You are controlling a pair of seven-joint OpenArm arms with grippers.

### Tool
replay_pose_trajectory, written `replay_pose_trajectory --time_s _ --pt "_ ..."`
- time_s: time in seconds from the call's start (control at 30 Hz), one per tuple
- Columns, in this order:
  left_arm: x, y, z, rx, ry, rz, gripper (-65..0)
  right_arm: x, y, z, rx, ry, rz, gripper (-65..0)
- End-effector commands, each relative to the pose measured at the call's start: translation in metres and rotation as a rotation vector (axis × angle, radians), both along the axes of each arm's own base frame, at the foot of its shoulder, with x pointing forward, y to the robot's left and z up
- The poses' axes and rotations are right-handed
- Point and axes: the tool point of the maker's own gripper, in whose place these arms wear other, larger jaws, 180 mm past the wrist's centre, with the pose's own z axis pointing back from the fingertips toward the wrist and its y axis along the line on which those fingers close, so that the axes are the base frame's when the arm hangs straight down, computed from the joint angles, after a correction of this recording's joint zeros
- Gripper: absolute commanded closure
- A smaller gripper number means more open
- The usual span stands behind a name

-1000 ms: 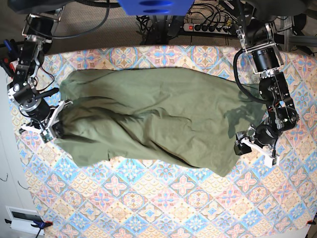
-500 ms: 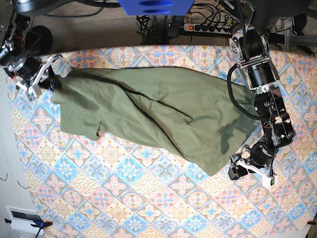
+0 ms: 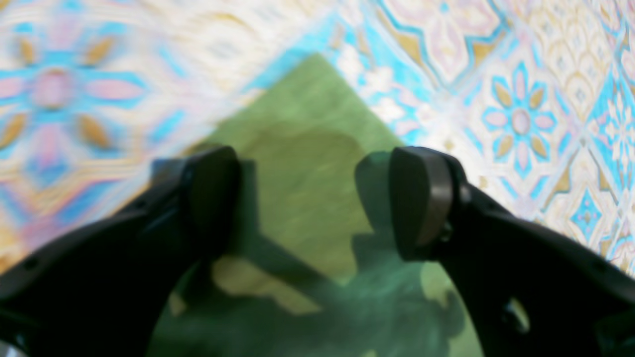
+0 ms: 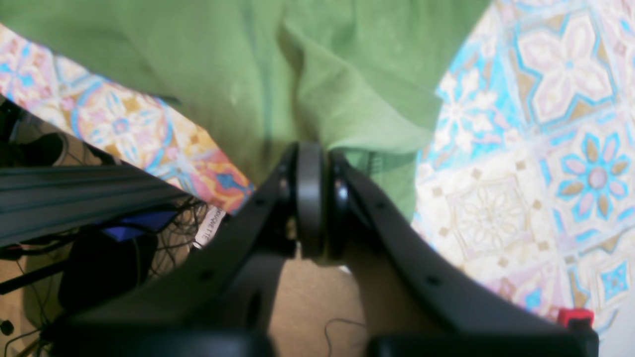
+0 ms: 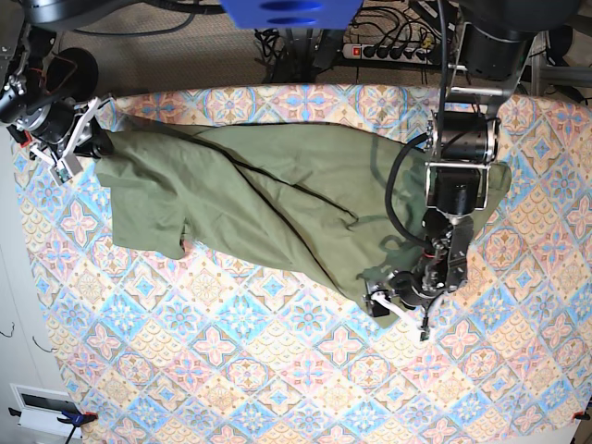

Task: Layout the t-shirt on the table in an organized manner, then fold the t-shirt properly
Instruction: 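Drag the left gripper's shirt corner across the table toward the right gripper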

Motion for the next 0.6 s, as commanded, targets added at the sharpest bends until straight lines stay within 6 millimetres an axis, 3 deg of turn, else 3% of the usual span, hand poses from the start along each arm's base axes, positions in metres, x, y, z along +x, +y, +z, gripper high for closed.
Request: replay_pose_trajectory --time_s 0.0,0.57 --pt "0.02 0.006 0.025 -0.006 -0.07 0.019 -47.0 0.006 -0.002 0.01 -0.013 -0.033 0.014 -0.9" --pt "0.028 0.032 0.031 0.042 -0.144 0.109 -47.0 0.013 -0.001 0.014 -0.01 -0.055 0.017 -0.9"
